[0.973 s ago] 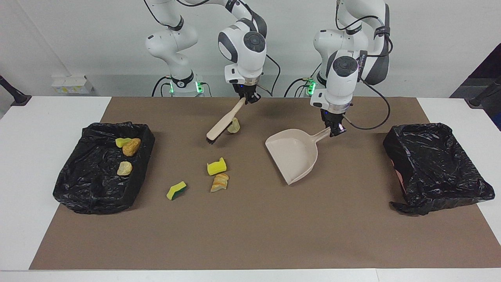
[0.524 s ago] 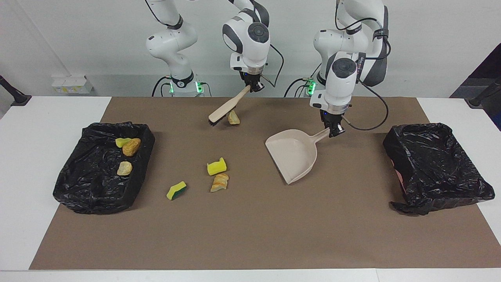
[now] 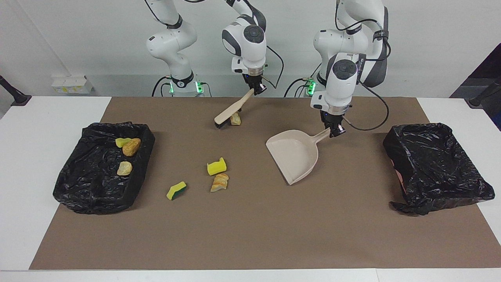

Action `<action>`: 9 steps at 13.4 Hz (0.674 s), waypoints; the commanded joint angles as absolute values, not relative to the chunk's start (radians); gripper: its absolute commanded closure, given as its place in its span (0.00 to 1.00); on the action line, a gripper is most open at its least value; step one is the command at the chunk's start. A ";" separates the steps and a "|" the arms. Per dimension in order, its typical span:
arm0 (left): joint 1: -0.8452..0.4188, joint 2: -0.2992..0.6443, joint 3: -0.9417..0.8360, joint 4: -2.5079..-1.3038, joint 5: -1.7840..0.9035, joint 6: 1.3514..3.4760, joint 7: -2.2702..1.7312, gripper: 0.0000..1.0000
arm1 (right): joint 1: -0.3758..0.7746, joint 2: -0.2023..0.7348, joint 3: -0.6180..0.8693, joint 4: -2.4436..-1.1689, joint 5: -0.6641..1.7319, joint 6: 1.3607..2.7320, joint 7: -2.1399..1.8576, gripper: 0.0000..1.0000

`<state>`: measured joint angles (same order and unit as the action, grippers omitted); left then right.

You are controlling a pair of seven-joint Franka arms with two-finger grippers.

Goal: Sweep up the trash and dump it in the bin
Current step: 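Sweep the bread and sponge into the held dustpan with the right gripper's brush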

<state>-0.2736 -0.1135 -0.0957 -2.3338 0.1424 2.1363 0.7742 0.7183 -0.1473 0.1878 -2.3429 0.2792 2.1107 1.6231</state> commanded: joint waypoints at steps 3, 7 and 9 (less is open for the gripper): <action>-0.267 -0.140 -0.097 -2.361 0.163 2.166 0.742 1.00 | 0.719 -0.069 0.187 -2.352 0.313 2.324 1.553 1.00; -0.267 -0.138 -0.097 -2.361 0.161 2.168 0.738 1.00 | 0.637 0.023 0.183 -2.274 0.301 2.414 1.387 1.00; -0.267 -0.138 -0.097 -2.361 0.161 2.168 0.738 1.00 | 0.569 0.081 0.183 -2.203 0.299 2.413 1.280 1.00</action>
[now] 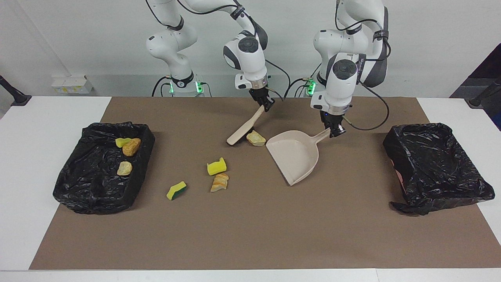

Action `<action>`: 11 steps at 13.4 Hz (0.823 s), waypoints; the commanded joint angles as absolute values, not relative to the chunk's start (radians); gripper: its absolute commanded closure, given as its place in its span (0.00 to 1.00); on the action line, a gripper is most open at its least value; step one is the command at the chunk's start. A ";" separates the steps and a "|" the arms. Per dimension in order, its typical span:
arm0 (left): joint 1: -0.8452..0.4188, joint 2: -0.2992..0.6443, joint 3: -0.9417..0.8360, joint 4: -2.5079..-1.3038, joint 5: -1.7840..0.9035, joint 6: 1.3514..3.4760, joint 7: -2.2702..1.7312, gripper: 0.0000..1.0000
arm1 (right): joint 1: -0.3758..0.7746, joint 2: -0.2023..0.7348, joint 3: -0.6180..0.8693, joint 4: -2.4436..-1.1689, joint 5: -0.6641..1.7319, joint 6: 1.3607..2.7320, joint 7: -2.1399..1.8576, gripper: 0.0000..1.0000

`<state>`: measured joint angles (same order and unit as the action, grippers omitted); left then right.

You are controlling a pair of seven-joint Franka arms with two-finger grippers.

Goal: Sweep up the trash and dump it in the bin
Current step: 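Sweep the bread and sponge into the held dustpan with the right gripper's brush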

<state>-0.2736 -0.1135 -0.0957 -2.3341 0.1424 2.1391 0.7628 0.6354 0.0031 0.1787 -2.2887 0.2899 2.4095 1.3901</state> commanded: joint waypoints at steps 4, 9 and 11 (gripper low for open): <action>-0.267 -0.138 -0.097 -2.361 0.161 2.177 0.732 1.00 | 0.502 0.179 0.183 -2.007 0.261 2.336 1.213 1.00; -0.267 -0.138 -0.097 -2.361 0.161 2.178 0.729 1.00 | 0.439 0.181 0.175 -1.821 0.253 2.028 1.031 1.00; -0.267 -0.137 -0.097 -2.361 0.161 2.178 0.729 1.00 | 0.397 0.169 0.169 -1.819 0.226 1.985 0.860 1.00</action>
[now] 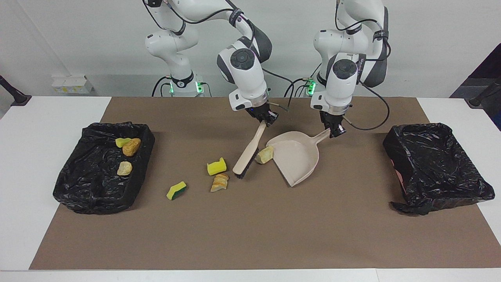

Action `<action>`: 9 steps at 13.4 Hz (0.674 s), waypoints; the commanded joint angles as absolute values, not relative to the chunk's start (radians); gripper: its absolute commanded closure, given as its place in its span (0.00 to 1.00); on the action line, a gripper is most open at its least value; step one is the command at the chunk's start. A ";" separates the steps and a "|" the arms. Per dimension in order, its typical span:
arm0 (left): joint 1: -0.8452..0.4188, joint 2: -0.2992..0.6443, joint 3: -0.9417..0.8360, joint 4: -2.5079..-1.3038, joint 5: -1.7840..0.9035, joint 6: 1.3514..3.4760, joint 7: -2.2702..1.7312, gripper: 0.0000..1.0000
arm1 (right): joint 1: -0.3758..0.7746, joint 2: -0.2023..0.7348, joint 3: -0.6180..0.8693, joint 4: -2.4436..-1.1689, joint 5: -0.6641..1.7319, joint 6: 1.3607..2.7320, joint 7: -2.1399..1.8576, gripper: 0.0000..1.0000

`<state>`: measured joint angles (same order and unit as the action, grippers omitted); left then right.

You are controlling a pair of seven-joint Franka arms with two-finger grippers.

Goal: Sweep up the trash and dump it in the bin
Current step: 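Sweep the bread and sponge into the held dustpan with the right gripper's brush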

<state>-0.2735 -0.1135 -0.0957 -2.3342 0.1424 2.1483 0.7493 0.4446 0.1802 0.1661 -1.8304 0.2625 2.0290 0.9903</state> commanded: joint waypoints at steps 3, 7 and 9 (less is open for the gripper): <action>-0.267 -0.138 -0.097 -2.361 0.161 2.177 0.729 1.00 | 0.310 0.179 0.167 -1.815 0.066 1.974 0.563 1.00; -0.267 -0.138 -0.097 -2.361 0.161 2.177 0.715 1.00 | 0.137 0.209 0.167 -1.793 -0.153 1.930 0.209 1.00; -0.267 -0.138 -0.097 -2.361 0.161 2.177 0.712 1.00 | 0.109 0.222 0.167 -1.752 -0.283 1.899 0.190 1.00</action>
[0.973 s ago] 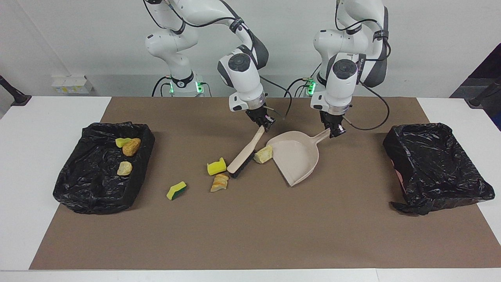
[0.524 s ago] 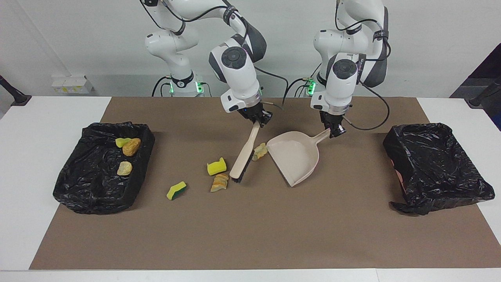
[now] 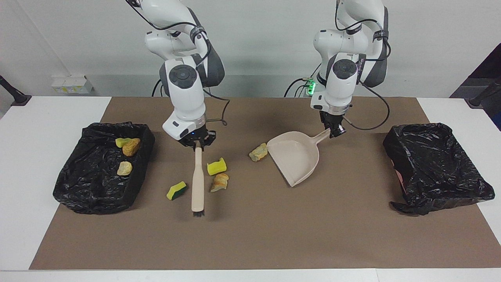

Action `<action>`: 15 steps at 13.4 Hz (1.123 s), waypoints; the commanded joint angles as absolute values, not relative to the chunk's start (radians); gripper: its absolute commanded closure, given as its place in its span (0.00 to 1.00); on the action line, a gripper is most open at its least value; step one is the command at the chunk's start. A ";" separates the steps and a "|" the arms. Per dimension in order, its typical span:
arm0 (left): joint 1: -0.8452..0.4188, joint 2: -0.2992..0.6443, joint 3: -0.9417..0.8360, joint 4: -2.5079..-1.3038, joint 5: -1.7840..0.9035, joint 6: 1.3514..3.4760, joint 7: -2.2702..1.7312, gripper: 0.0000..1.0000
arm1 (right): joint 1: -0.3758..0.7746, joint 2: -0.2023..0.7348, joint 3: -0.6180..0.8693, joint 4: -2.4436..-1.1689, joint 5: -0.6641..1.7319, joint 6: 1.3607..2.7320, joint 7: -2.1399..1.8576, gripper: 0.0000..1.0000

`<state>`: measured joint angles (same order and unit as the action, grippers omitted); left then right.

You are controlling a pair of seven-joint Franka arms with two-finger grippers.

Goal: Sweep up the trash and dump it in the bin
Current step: 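Reach the brush past the far sponges and sweep them toward the dustpan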

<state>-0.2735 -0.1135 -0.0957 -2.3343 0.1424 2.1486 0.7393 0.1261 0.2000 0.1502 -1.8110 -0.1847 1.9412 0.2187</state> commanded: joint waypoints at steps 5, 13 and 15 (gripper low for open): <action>-0.275 -0.141 -0.097 -2.365 0.161 2.175 0.706 1.00 | -0.017 0.206 0.169 -1.842 -0.290 1.922 0.077 1.00; -0.341 -0.156 -0.109 -2.372 0.161 2.134 0.615 1.00 | 0.036 0.189 0.173 -1.990 -0.171 1.982 0.015 1.00; -0.325 -0.163 -0.106 -2.359 0.161 2.129 0.617 1.00 | 0.086 0.204 0.173 -1.988 -0.099 1.982 0.032 1.00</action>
<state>-0.3317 -0.1270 -0.1117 -2.3464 0.1424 2.1398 0.6367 0.0528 0.2152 0.1721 -1.9589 -0.1634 1.9747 0.0350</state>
